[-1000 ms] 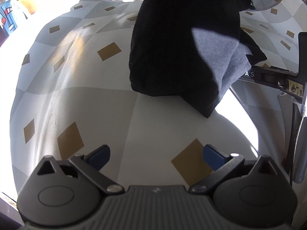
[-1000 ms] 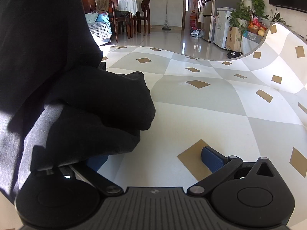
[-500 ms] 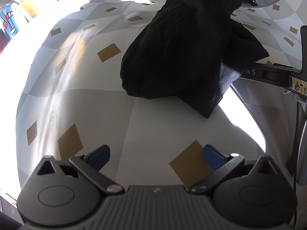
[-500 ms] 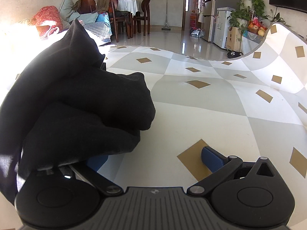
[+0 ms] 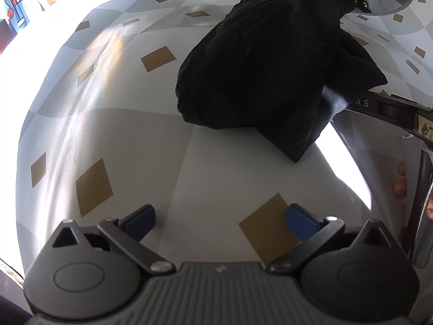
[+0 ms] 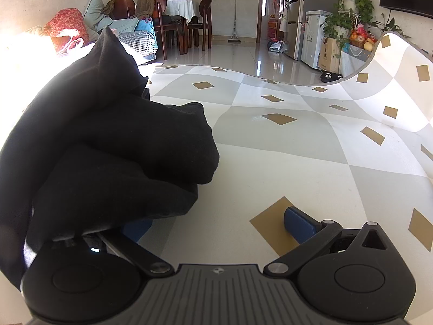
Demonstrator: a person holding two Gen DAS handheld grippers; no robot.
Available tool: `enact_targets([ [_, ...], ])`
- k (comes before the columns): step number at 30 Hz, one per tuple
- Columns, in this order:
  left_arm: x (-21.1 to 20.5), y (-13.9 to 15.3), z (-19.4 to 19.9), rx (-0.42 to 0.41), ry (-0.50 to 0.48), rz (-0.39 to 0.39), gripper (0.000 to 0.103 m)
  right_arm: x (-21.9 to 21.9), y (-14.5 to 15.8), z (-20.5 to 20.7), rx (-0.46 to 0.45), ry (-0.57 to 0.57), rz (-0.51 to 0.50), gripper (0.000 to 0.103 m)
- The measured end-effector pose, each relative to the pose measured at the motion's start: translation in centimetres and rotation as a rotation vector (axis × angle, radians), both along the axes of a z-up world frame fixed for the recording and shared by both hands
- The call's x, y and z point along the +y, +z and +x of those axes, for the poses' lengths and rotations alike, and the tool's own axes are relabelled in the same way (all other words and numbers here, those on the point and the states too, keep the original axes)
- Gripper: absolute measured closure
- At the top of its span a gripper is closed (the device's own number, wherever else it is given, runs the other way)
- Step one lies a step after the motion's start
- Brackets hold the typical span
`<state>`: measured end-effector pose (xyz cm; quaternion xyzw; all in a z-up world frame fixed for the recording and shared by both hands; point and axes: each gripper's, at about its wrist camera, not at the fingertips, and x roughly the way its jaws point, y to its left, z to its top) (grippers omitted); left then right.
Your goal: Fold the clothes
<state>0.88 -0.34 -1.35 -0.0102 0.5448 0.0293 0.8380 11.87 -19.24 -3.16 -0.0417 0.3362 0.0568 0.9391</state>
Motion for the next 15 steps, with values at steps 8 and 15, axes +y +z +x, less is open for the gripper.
enact_targets([
  [8, 0.1, 0.0, -0.3, -0.005, -0.004, -0.009, 0.000, -0.1, 0.3, -0.5, 0.029, 0.000, -0.004, 0.000],
  [15, 0.1, -0.1, -0.4, -0.016, -0.006, -0.015, 0.000, -0.6, 0.8, -1.3, 0.100, 0.020, -0.010, 0.000],
])
